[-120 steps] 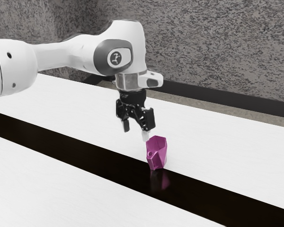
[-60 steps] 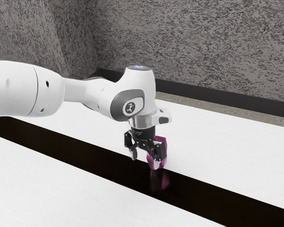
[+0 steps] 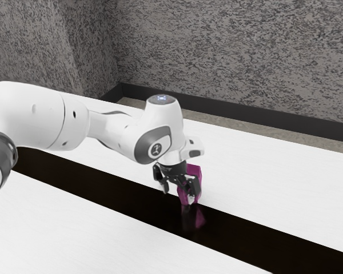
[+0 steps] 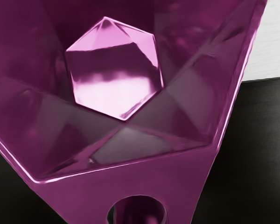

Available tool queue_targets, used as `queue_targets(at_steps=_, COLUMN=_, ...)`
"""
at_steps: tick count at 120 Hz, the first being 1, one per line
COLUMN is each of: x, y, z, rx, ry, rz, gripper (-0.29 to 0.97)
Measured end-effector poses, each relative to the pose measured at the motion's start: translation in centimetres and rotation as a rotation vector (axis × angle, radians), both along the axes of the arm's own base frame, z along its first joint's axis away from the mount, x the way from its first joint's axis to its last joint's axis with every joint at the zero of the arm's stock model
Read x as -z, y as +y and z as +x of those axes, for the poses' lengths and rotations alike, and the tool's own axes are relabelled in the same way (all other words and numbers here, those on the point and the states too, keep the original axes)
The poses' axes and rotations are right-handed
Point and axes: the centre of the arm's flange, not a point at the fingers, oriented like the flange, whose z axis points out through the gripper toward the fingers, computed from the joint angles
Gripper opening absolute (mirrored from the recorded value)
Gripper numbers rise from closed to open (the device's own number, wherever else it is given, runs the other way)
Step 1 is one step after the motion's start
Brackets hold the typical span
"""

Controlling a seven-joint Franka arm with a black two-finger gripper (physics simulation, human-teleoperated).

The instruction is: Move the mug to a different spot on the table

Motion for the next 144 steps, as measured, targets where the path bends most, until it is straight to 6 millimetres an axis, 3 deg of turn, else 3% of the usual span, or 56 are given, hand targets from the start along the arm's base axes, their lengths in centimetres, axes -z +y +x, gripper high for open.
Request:
queue_targets(at_steps=32, x=0.3, y=0.0, z=1.3, rx=0.038, ry=-0.042, rz=-0.003, gripper=0.67)
queue_targets(at_steps=56, x=0.4, y=0.0, z=1.2, rx=0.032, ry=-0.022, rz=-0.031, gripper=0.56)
queue_targets(at_steps=86, x=0.5, y=0.3, z=1.1, rx=0.042, ry=-0.006, rz=-0.035, gripper=0.34)
queue_targets(at_steps=118, x=0.4, y=0.3, z=1.4, rx=0.063, ry=-0.031, rz=-0.039, gripper=0.25)
queue_targets(at_steps=144, x=0.3, y=0.4, z=1.6, rx=0.073, ry=-0.045, rz=-0.038, gripper=0.1)
